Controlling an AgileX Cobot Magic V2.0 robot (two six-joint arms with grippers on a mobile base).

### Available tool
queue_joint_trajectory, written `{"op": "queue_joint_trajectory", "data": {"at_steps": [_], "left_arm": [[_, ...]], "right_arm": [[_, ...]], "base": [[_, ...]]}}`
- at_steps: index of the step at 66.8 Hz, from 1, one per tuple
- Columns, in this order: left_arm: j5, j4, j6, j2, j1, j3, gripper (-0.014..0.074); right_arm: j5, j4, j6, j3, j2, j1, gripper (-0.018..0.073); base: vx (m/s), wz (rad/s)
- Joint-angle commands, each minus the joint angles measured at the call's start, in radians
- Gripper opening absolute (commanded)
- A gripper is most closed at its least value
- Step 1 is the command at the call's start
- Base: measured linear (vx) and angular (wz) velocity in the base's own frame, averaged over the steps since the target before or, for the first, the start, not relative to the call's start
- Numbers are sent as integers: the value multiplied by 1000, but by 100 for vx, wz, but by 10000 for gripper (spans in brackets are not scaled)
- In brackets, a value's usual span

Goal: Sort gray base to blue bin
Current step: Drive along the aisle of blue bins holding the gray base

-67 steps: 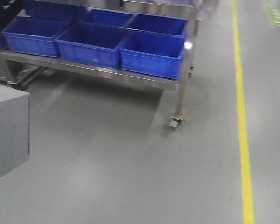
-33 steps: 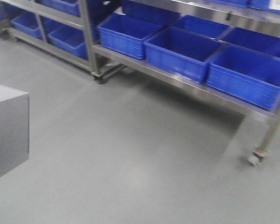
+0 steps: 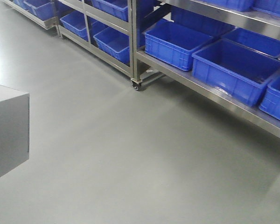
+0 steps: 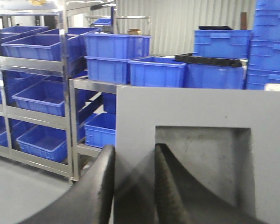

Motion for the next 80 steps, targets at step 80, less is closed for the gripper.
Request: {"op": "queue_joint_trajectory", "data": {"at_steps": [80], "left_arm": [[-109, -10, -7, 8, 2, -29, -6]], "right_arm": [[-73, -5, -12, 2, 18, -3, -5]], "base": [[39, 27]]}}
